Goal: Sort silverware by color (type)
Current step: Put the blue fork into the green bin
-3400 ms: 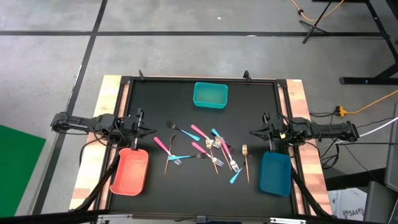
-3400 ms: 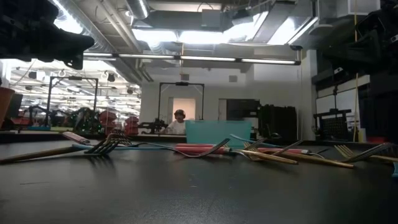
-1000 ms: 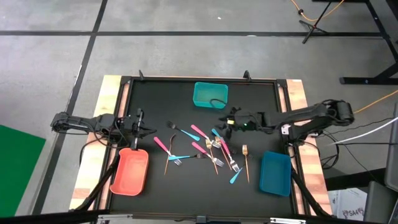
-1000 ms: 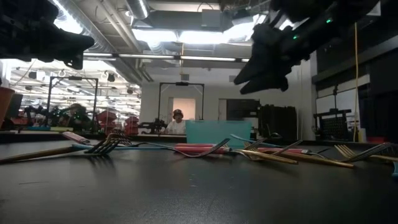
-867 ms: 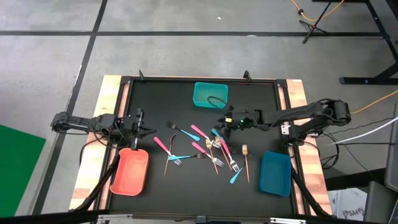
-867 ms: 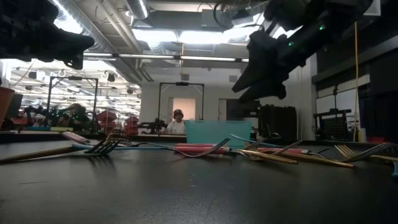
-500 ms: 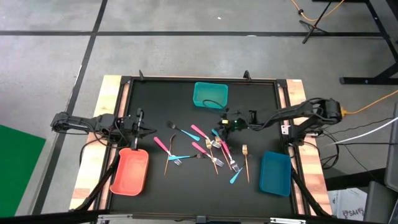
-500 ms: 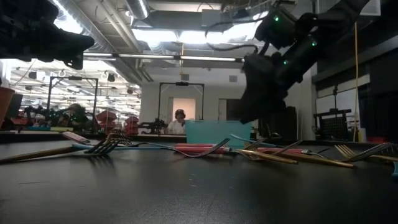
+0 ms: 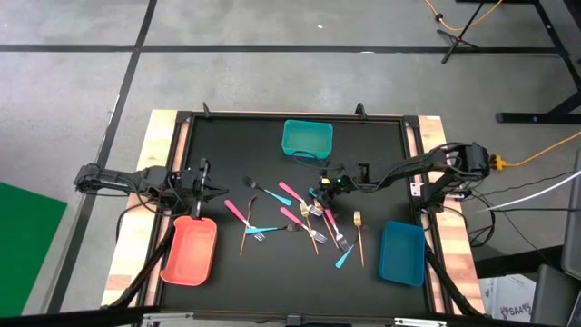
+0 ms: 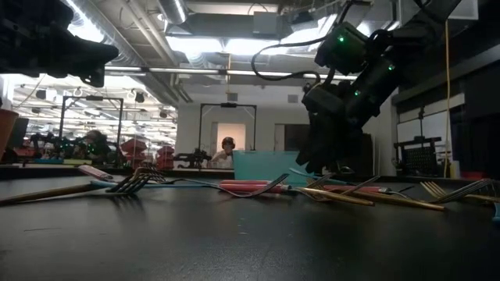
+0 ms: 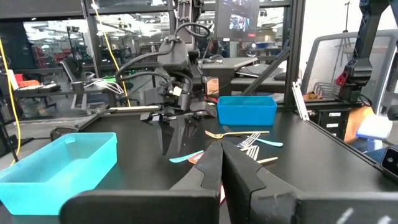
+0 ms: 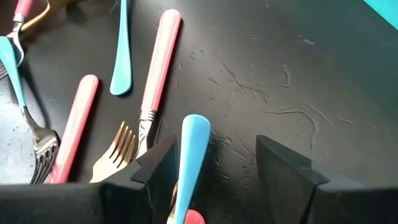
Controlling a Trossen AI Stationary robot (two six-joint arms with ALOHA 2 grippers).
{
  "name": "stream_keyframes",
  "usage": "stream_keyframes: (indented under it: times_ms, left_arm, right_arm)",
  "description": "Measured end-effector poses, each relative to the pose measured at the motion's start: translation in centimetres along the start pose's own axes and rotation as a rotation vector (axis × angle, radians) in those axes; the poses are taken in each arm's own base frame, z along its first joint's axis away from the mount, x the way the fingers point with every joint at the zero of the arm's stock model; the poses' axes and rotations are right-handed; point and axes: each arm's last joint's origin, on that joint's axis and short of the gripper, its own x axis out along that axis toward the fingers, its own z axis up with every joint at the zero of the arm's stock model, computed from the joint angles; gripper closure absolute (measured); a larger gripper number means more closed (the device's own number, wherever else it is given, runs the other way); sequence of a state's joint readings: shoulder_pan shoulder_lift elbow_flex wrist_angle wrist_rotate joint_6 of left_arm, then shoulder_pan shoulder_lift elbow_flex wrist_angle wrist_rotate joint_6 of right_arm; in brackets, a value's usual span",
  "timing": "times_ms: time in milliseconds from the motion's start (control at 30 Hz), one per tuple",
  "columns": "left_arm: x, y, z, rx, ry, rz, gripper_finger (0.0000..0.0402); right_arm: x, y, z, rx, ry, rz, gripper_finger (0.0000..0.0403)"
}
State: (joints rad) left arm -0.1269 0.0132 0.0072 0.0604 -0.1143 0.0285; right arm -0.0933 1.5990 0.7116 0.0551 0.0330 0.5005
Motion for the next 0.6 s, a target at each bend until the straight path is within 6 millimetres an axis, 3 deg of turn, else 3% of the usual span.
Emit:
stream_keyframes:
  times_ms: [600]
  left_arm:
    - [0.00,0.00,-0.01,0.000,0.000,0.000,0.0401]
  right_arm:
    - [0.00,0.12,-0.03,-0.021,0.009,0.023,0.0202]
